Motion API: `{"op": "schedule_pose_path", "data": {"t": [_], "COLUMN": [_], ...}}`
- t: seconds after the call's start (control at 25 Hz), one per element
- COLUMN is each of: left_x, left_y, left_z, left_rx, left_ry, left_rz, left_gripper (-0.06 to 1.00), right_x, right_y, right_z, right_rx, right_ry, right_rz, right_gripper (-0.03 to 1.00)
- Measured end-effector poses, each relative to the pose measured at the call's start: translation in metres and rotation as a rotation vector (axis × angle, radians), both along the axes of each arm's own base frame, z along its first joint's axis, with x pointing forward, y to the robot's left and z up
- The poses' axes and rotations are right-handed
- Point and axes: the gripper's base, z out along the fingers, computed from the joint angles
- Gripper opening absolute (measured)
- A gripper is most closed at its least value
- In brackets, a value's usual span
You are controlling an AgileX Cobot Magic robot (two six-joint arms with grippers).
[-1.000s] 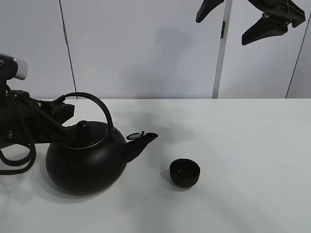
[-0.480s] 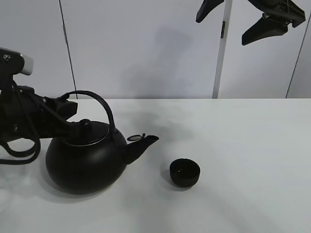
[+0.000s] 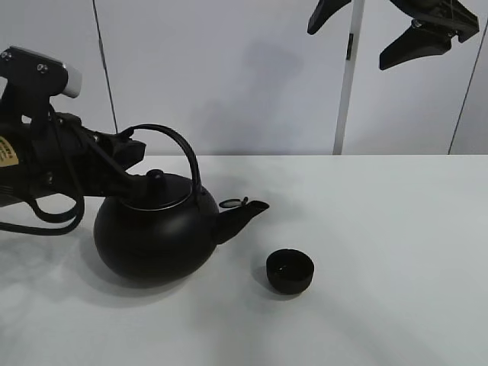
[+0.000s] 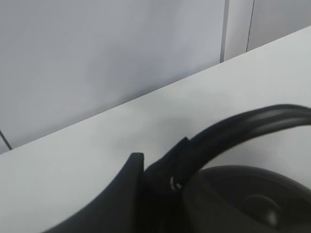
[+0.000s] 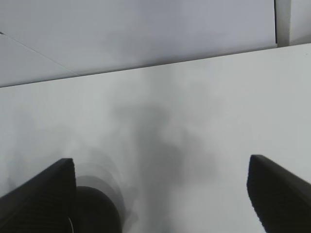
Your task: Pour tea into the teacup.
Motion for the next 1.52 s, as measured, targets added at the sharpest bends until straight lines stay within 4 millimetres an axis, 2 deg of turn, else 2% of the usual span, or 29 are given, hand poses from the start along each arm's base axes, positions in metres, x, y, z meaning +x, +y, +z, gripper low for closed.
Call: {"op": "schedule_pose_path", "data": {"t": [0.28, 0.6, 0.92, 1.52], "left_x": [0.010, 0.019, 0.018, 0.021], "left_y": [-0.005, -0.022, -0.031, -0.035], "left_z": [0.005, 0.013, 0.014, 0.015], "left_rx": [0.030, 0.078, 0.133, 0.187], "left_ry": [-0.002, -0.019, -0.022, -0.024], "left_rz": [-0.007, -0.052, -0.096, -0.123], "left_gripper": [0.12, 0.11, 0.11, 0.11], "right_x": [0.000, 0.000, 0.000, 0.000], "right_y": [0.000, 0.000, 0.000, 0.000], "right_z": [0.000, 0.000, 0.000, 0.000], "right_rx": [0.000, 0.000, 0.001, 0.001], "right_ry": [0.000, -0.001, -0.004, -0.006], "right_rz": [0.000, 0.000, -0.001, -0.002], "right_gripper": [0.66, 0.66, 0.66, 0.66]}}
